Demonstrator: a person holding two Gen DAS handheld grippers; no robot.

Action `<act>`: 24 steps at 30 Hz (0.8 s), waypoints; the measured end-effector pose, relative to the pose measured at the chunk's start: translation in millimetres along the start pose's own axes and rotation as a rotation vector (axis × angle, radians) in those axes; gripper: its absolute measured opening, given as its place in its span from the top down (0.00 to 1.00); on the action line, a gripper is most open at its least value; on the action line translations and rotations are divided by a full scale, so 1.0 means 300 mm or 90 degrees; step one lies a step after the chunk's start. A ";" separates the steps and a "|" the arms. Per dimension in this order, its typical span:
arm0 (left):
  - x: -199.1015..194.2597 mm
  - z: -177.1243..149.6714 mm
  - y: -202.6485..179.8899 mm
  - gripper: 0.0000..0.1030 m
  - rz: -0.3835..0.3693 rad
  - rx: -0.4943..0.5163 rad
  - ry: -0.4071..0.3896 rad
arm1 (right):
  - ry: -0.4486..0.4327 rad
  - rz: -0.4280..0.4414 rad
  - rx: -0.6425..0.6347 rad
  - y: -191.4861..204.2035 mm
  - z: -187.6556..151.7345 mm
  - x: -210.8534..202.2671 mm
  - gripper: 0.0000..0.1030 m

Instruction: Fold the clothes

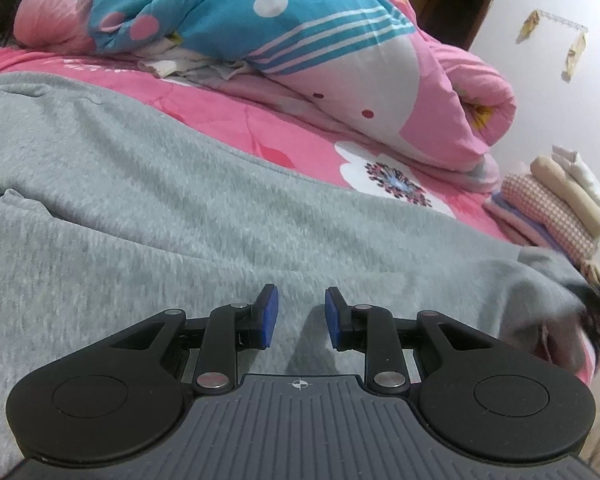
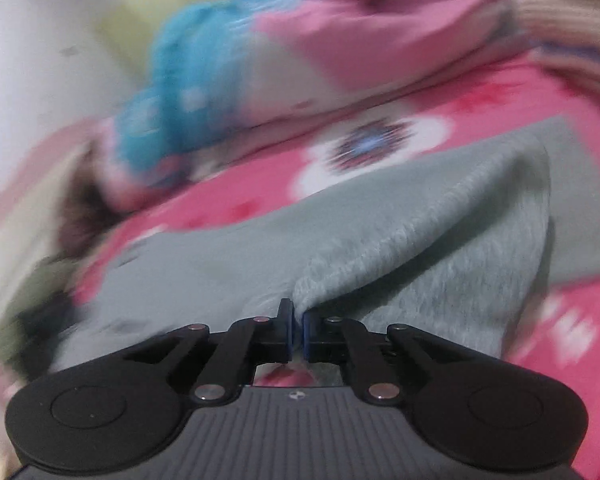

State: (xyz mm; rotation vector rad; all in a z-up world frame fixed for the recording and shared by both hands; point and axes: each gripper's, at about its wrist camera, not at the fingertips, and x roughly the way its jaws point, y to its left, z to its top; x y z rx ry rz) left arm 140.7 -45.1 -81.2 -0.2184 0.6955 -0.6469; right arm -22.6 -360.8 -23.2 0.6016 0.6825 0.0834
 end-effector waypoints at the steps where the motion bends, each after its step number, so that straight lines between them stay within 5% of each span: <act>1: 0.000 0.000 0.001 0.76 0.000 -0.002 -0.003 | 0.020 0.033 -0.013 0.030 -0.039 0.000 0.95; 6: -0.002 0.004 0.005 0.76 0.000 -0.013 -0.018 | 0.123 0.152 -0.103 0.170 -0.222 0.086 0.95; 13: -0.021 0.014 0.027 0.76 0.000 -0.030 -0.042 | 0.193 0.089 -0.169 0.221 -0.261 0.233 0.94; 15: -0.015 0.018 0.038 0.76 0.000 -0.039 -0.039 | 0.207 0.076 -0.179 0.238 -0.237 0.206 0.85; 17: -0.012 0.020 0.047 0.76 -0.002 -0.044 -0.037 | 0.209 0.059 -0.201 0.260 -0.224 0.156 0.62; 21: -0.006 0.022 0.064 0.76 -0.007 -0.053 -0.031 | 0.194 0.013 -0.274 0.317 -0.203 0.046 0.54; 24: -0.001 0.024 0.077 0.76 -0.011 -0.060 -0.027 | 0.168 -0.014 -0.318 0.345 -0.173 -0.047 0.38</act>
